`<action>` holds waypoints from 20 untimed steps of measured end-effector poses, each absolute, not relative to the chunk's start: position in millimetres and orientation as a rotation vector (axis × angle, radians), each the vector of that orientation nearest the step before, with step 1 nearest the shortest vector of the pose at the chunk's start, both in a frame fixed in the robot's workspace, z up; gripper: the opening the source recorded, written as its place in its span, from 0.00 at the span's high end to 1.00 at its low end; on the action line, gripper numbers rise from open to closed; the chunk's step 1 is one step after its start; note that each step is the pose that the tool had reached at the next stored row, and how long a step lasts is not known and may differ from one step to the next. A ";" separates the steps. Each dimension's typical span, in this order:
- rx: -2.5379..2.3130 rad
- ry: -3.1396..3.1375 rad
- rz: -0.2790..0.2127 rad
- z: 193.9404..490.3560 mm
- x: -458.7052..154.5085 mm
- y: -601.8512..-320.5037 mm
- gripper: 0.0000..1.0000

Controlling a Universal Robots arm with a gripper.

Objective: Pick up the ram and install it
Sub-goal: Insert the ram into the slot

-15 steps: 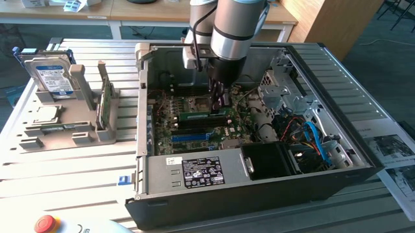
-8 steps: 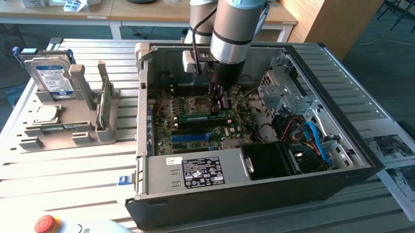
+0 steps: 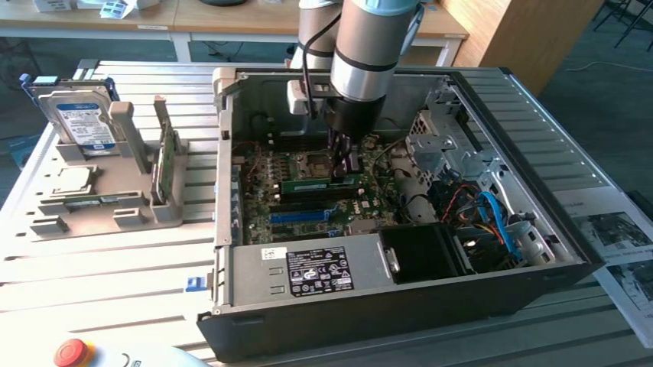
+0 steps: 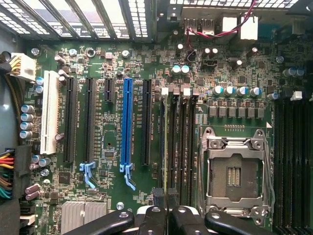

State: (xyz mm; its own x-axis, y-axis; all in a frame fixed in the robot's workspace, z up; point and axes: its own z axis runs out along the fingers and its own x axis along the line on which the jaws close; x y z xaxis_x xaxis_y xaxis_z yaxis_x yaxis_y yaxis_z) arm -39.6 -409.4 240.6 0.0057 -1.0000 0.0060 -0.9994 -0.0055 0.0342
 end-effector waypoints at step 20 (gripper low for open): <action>2.182 -2.221 -0.031 239.3 -39.6 -409.4 0.88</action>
